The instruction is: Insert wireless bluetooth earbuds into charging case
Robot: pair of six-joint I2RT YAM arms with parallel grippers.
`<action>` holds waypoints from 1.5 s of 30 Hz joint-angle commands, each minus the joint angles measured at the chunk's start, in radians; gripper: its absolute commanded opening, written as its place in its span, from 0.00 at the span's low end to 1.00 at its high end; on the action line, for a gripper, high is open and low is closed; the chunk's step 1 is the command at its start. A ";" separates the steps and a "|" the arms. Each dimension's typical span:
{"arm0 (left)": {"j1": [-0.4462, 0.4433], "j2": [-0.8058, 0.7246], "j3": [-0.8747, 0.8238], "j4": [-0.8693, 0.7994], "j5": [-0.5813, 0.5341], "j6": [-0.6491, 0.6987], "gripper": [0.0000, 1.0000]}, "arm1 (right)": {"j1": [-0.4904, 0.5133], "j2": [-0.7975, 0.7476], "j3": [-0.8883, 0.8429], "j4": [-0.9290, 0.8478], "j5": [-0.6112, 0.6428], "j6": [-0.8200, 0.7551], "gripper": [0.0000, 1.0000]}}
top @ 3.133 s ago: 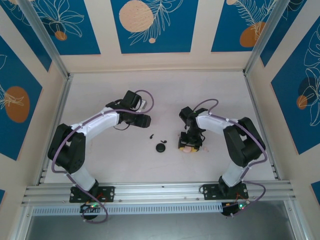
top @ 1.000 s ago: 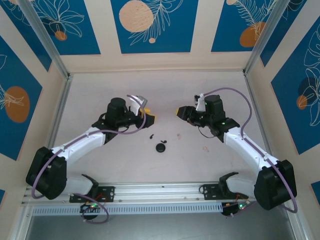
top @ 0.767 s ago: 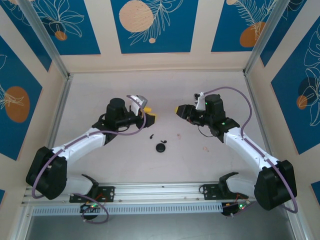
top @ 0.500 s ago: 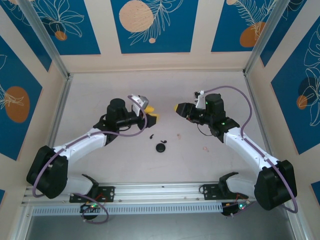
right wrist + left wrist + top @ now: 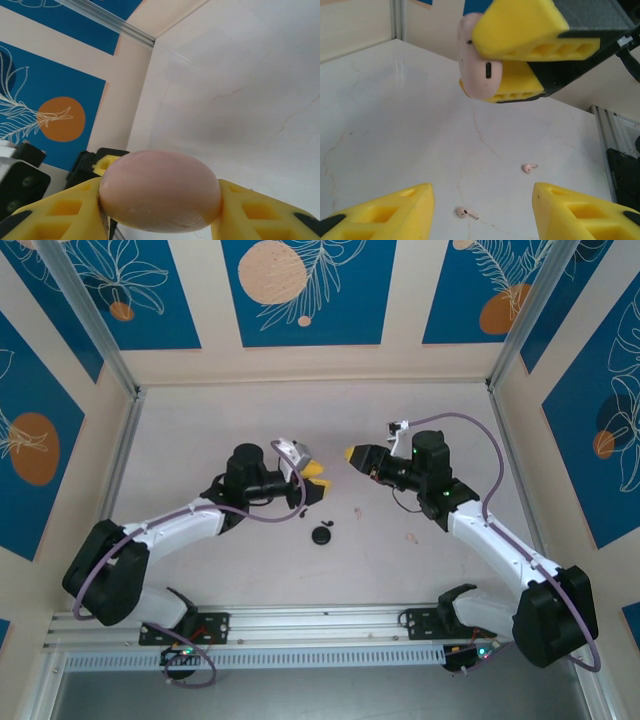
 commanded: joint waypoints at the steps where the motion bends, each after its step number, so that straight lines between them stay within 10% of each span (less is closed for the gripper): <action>1: -0.033 0.008 0.038 0.037 0.009 0.043 0.54 | 0.016 -0.036 -0.033 0.060 -0.003 0.051 0.47; 45: -0.110 0.009 0.045 0.145 -0.107 -0.031 0.21 | 0.153 -0.087 -0.102 0.113 0.036 0.132 0.49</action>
